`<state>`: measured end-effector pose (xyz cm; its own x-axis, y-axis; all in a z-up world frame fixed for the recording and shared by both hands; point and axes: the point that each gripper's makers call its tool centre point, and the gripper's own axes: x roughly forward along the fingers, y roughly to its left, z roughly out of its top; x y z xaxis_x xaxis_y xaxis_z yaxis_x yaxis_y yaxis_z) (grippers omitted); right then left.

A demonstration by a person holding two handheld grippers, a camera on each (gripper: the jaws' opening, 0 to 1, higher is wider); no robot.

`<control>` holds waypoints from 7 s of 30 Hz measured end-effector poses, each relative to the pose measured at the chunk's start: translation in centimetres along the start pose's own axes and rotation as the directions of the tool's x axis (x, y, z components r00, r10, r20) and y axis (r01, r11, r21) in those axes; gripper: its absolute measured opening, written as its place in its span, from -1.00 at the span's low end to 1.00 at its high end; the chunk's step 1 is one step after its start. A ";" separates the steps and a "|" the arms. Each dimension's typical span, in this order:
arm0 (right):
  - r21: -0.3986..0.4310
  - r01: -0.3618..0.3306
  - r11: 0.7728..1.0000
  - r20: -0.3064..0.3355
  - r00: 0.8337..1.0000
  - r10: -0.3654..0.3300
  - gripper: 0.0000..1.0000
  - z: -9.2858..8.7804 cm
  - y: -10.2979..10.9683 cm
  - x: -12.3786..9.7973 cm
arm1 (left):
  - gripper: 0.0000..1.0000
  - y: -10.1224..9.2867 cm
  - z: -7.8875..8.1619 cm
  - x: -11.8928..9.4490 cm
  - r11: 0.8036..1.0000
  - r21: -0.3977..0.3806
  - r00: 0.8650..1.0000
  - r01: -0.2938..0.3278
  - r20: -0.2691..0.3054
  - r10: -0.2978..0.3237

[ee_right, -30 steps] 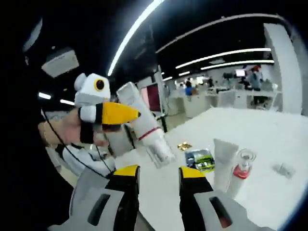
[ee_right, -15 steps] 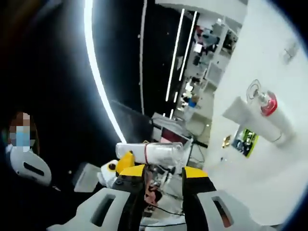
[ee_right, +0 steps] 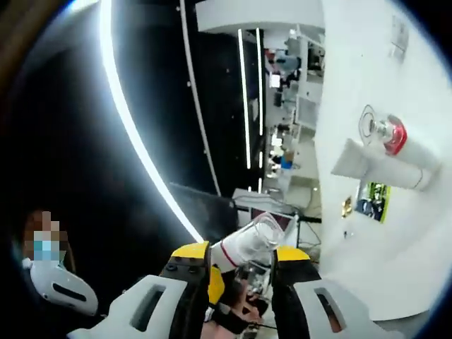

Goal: Arrange the skincare products in the storage area until every visible bottle or jar stands upright without overlapping.

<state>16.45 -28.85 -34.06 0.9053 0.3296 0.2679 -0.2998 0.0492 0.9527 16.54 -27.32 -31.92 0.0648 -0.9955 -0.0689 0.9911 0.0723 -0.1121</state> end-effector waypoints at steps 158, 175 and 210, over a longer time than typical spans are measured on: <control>-0.768 -0.514 0.383 -0.584 0.807 -0.087 -0.78 -4.6 8.6 -0.2 | -0.65 -5.4 1.2 -1.2 0.968 0.004 0.967 0.250 -0.043 -0.250; -0.765 -0.505 0.400 -0.582 0.808 -0.093 -0.78 -4.9 6.2 -1.0 | -0.49 -5.6 -1.2 -0.8 0.979 -0.044 0.974 0.200 -0.101 -0.204; -0.772 -0.452 0.447 -0.556 0.820 -0.132 -0.78 -3.3 -0.7 -0.5 | 0.82 0.4 -8.0 -3.5 0.997 -0.069 0.958 -0.045 -0.287 0.023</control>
<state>15.17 -25.96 -35.34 0.6149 0.7885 0.0146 -0.7754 0.6011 0.1937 15.78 -23.31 -39.69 0.0517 -0.9341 -0.3532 0.9767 0.1211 -0.1773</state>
